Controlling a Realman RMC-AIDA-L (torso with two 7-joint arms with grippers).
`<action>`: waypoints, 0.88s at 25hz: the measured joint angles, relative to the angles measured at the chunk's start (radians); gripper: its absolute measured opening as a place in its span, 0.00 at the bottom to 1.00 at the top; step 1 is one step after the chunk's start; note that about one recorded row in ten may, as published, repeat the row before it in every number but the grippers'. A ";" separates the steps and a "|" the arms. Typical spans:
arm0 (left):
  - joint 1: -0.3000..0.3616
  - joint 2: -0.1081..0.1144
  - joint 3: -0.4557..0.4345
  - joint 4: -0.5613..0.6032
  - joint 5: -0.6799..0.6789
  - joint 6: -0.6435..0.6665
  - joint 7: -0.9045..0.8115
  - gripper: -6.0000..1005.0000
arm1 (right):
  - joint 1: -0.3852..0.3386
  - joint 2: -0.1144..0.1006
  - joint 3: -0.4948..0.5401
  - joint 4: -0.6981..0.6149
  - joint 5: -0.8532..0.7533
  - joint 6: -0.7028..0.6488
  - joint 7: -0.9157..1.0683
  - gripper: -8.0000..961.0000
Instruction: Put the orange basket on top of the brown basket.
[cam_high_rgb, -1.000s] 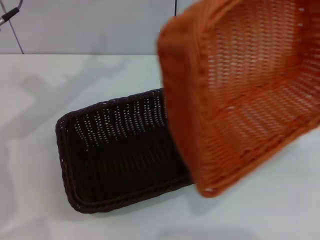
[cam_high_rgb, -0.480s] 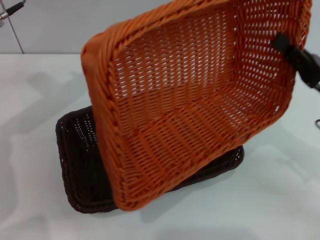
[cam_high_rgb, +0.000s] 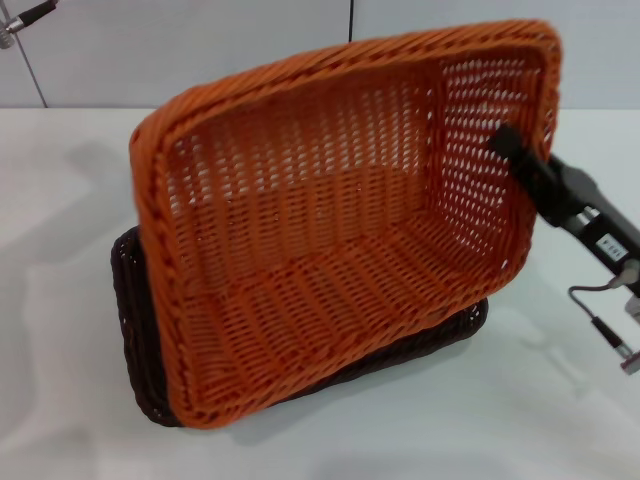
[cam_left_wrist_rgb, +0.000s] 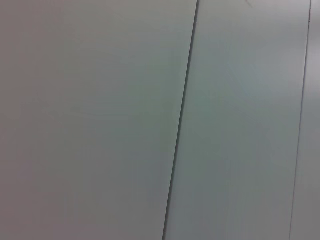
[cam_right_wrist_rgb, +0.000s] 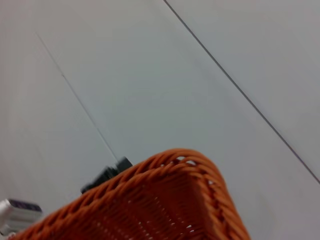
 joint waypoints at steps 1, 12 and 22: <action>0.000 0.001 0.000 0.000 0.000 -0.001 0.000 0.86 | -0.001 0.000 -0.002 0.012 -0.004 0.020 -0.005 0.26; 0.003 0.002 0.001 0.000 0.000 -0.004 0.003 0.86 | -0.022 -0.005 -0.004 -0.029 -0.033 0.048 0.060 0.44; 0.043 -0.052 -0.083 0.000 -0.019 -0.006 0.081 0.86 | -0.097 -0.009 0.022 -0.346 0.162 0.006 0.096 0.73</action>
